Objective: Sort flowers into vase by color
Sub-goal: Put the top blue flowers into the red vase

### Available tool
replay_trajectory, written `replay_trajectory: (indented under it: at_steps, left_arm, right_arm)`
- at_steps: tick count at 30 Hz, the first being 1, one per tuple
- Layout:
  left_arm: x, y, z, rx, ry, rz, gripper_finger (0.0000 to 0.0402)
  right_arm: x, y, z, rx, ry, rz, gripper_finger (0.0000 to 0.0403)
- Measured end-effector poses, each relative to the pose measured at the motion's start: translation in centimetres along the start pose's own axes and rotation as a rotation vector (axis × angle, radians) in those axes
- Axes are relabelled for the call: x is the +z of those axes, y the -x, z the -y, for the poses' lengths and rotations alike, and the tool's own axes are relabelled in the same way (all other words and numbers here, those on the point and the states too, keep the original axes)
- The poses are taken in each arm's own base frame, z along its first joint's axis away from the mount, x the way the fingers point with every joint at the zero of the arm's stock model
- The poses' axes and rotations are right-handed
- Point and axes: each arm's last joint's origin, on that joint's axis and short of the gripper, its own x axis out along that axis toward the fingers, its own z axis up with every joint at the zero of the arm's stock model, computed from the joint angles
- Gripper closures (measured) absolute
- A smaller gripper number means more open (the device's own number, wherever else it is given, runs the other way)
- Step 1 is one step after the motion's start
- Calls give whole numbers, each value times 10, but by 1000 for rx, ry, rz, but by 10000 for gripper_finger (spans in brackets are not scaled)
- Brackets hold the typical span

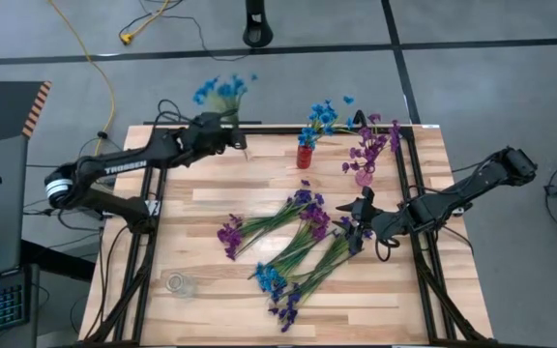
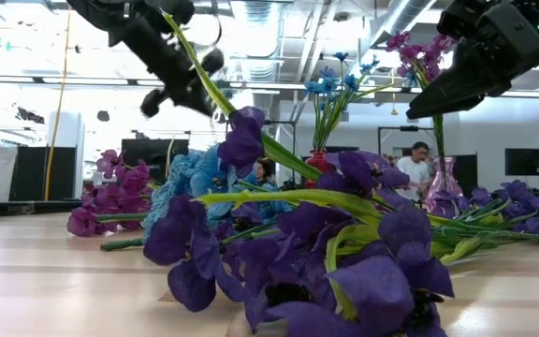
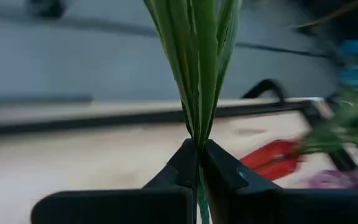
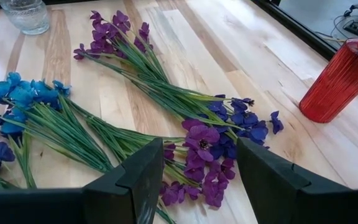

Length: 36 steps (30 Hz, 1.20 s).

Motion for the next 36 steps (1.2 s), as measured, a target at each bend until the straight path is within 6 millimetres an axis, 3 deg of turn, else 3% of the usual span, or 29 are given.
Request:
replay_trajectory:
  at_steps: [8, 13, 23, 29, 36]
  left_arm:
    - [-1, -9, 43, -322, -246, 210, 401]
    - [-11, -29, 60, -491, -306, 310, 401]
    - [-51, -87, 62, -668, -393, 530, 401]
    - [-62, -99, 57, -670, -402, 550, 401]
    - [-62, -101, 55, -659, -459, 552, 401]
  right_arm:
    - [0, 0, 0, 0, 0, 0, 172]
    - [0, 0, 0, 0, 0, 0, 172]
    - [0, 0, 0, 0, 0, 0, 172]
    - [0, 0, 0, -1, 0, 0, 172]
    - [0, 0, 0, -1, 0, 1, 172]
